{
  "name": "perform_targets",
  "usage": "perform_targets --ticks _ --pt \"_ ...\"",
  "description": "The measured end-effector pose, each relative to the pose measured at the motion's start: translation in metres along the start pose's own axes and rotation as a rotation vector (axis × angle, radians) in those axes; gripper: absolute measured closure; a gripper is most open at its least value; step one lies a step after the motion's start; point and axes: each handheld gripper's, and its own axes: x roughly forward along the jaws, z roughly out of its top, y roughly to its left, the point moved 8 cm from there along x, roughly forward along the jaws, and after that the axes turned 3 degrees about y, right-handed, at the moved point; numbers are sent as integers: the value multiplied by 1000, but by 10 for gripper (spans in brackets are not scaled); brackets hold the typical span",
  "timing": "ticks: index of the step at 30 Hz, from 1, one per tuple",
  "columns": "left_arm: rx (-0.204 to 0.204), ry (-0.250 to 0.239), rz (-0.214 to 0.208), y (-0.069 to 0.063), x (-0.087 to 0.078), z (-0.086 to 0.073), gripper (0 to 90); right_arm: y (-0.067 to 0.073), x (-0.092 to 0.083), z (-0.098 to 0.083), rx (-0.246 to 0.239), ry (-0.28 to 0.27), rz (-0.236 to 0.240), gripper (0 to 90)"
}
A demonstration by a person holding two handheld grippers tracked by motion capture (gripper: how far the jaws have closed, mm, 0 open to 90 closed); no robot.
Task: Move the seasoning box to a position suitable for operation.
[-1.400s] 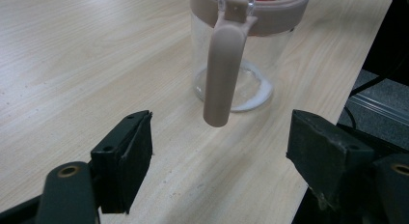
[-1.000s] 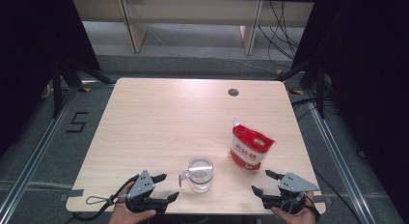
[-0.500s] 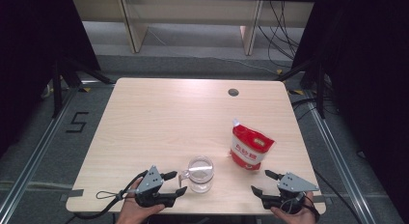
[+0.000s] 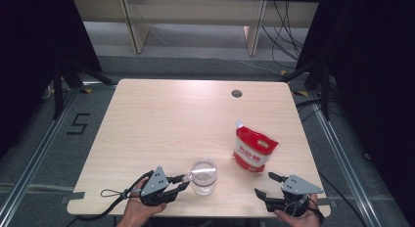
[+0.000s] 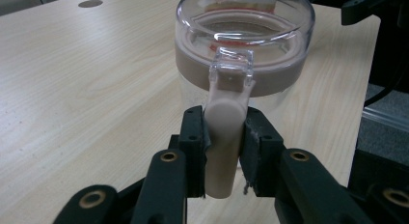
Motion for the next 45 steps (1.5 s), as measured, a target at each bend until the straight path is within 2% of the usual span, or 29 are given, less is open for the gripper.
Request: perform_targets --ticks 3,4,5,6,7,8,11,13,15,16,18,20,22,33,37,39,40,43,45 --pt "-11 0 -4 -1 0 0 728 0 0 0 1 0 0 258" --pt "9 1 -5 0 0 0 729 0 0 0 0 0 0 258" --pt "9 1 -5 0 0 0 729 0 0 0 0 0 0 258" --pt "36 -3 -15 1 1 1 729 1 1 0 -5 0 6 258" --pt "36 -3 -15 1 1 1 729 1 1 0 -5 0 6 258" --pt "4 -7 -17 0 3 1 729 1 1 0 -11 -3 7 258" --pt "7 -15 -25 0 4 2 729 2 0 0 10 7 10 258" --pt "42 -13 -27 2 7 4 730 2 1 -1 9 12 15 258" --pt "20 -21 -43 1 9 5 730 1 2 1 -11 -1 5 258" --pt "33 -17 -49 1 10 5 730 2 1 0 6 13 4 258" --pt "28 -18 -53 0 10 5 730 2 0 0 -1 8 6 258" --pt "60 -18 -75 1 10 5 731 2 0 1 -2 4 5 258" --pt "61 -25 -104 -3 11 5 731 2 0 1 -3 4 1 258" --pt "54 -21 -88 -3 11 5 728 2 0 0 -2 8 9 258" --pt "36 -20 -89 -3 11 5 725 1 0 1 -8 0 1 258" --pt "20 -26 -92 -2 10 7 656 2 1 1 -3 -5 16 258" --pt "16 -22 -99 -1 8 8 631 4 0 -1 34 15 13 258" --pt "32 -20 -86 1 4 8 560 1 1 -1 14 4 19 258" --pt "35 -20 -76 1 0 9 554 1 1 0 5 -2 27 258"
